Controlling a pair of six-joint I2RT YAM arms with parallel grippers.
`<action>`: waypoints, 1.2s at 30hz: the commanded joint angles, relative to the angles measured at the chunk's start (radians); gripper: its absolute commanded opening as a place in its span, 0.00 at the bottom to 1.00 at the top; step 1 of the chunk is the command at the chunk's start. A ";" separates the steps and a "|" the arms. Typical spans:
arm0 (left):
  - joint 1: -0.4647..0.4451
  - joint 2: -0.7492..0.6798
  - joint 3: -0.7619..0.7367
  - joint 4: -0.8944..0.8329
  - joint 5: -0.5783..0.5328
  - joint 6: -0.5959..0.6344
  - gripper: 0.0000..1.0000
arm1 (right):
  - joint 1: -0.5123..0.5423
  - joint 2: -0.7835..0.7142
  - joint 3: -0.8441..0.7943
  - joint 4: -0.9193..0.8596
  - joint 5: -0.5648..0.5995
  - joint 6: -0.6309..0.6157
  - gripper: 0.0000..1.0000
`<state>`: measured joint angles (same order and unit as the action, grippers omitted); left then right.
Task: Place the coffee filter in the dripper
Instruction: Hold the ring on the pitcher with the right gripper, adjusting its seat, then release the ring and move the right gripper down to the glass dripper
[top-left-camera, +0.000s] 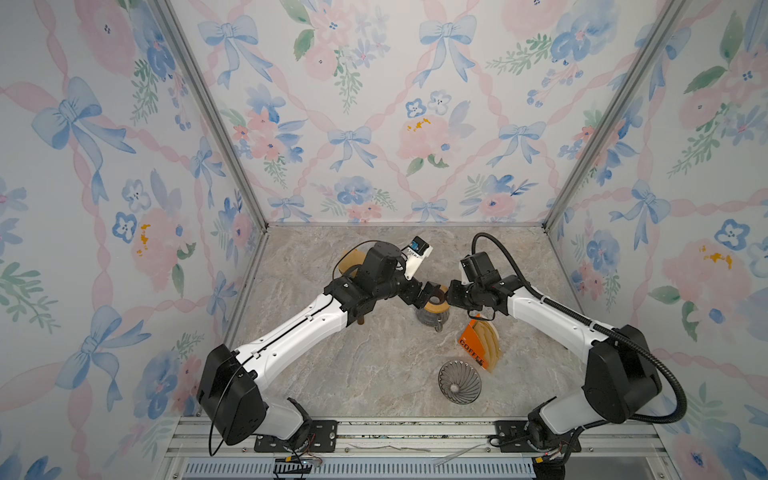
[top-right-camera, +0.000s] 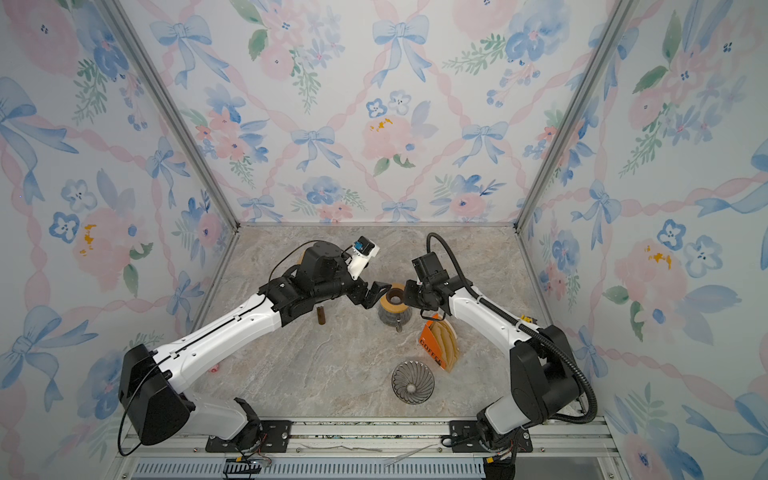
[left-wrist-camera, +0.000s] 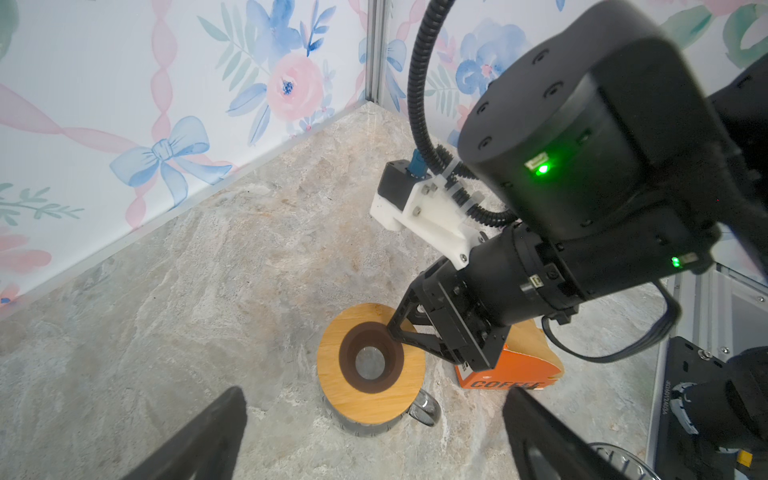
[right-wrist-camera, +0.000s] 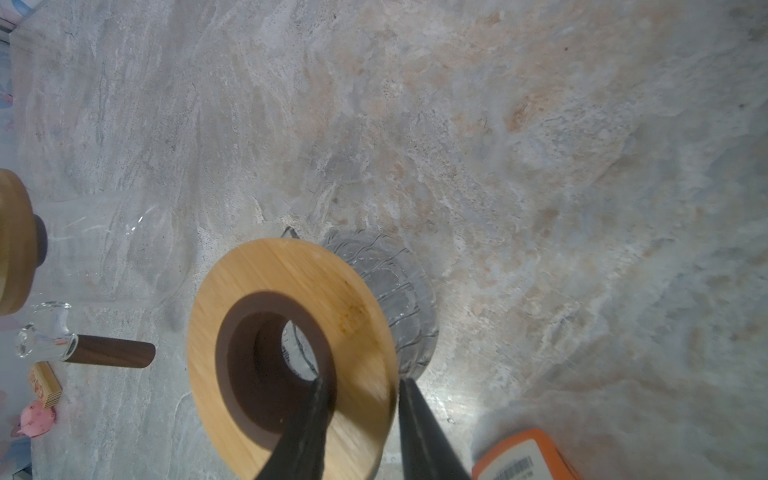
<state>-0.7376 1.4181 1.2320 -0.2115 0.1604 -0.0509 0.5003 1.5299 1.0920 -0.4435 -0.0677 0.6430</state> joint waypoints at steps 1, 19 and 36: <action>-0.005 -0.026 -0.014 0.004 0.002 0.015 0.98 | 0.009 0.007 0.015 -0.007 0.003 -0.006 0.32; -0.010 -0.072 0.006 -0.026 0.098 0.014 0.98 | 0.070 -0.239 -0.137 0.027 0.044 -0.052 0.36; -0.008 -0.169 -0.083 -0.120 0.324 0.056 0.98 | 0.375 -0.542 -0.309 -0.066 0.249 -0.025 0.44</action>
<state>-0.7429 1.2774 1.1877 -0.3107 0.4038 -0.0242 0.8433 1.0298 0.8150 -0.4557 0.1181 0.5999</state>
